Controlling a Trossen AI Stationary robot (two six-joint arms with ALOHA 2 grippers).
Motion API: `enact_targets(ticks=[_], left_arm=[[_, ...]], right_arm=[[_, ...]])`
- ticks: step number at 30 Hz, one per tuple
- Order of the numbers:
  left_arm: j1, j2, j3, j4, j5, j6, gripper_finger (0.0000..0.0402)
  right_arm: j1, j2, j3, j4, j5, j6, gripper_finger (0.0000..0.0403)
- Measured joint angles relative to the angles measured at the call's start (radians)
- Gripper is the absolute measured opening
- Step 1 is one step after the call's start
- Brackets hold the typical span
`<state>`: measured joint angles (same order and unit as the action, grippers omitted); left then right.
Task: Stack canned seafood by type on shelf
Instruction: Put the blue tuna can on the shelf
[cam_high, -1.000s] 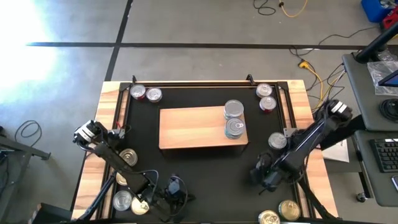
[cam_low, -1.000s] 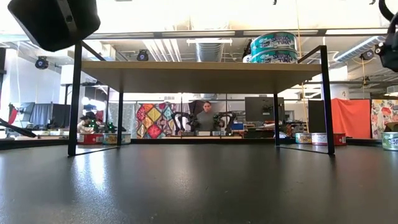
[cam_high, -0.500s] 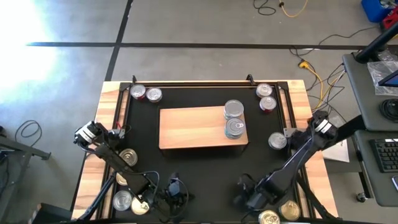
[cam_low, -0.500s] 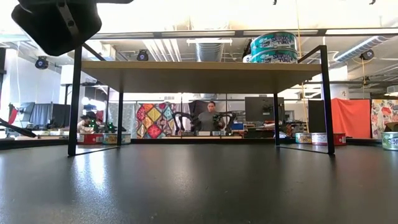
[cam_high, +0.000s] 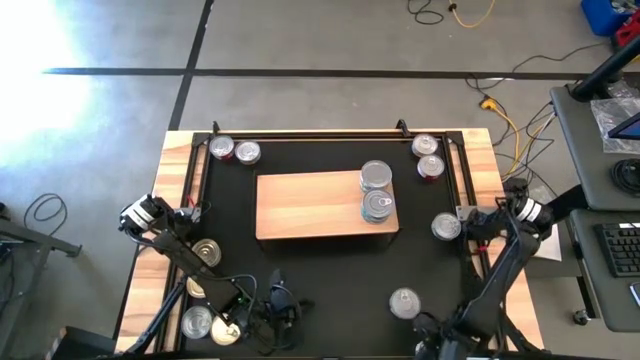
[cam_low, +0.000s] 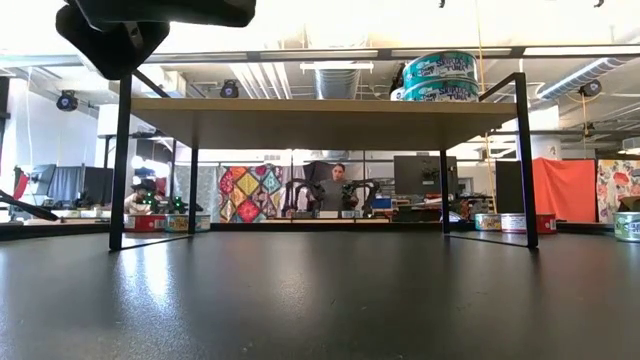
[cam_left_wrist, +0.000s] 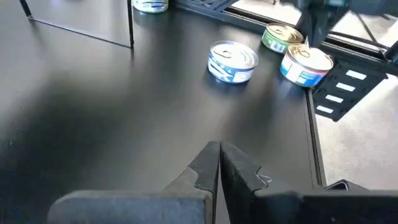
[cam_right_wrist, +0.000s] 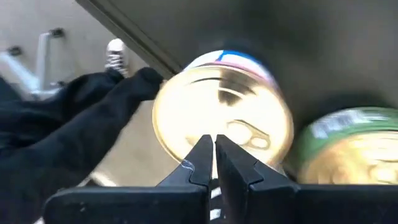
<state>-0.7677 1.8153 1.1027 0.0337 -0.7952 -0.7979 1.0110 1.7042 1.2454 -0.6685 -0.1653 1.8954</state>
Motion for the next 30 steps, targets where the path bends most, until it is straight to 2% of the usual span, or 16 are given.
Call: enact_targets(ticks=[2,5,15,22,26,28,30], left_arm=[[0.0,0.0,0.0,0.0,0.0,-0.003,0.0],[0.0,0.0,0.0,0.001,0.0,-0.01,0.0],[0.0,0.0,0.0,0.001,0.003,-0.068,0.0],[0.0,0.0,0.0,0.0,0.069,-0.087,0.0],[-0.002,0.0,0.0,-0.013,0.078,-0.143,0.0],[0.002,0.0,0.0,-0.039,0.12,-0.19,0.0],[0.019,0.0,-0.002,-0.071,0.207,-0.208,0.0]], right_arm=[[-0.001,0.0,-0.05,0.068,0.0,0.014,0.0013],[-0.021,-0.006,-0.096,0.079,-0.007,0.031,0.0013],[-0.077,-0.155,-0.258,-0.208,0.008,-0.018,0.0013],[-0.042,-0.3,-0.395,-0.282,-0.048,0.097,0.0013],[-0.04,-0.371,-0.418,-0.288,-0.04,0.158,0.0013],[-0.041,-0.403,-0.409,-0.316,-0.033,0.21,0.0013],[-0.041,-0.417,-0.392,-0.348,-0.013,0.239,0.0013]])
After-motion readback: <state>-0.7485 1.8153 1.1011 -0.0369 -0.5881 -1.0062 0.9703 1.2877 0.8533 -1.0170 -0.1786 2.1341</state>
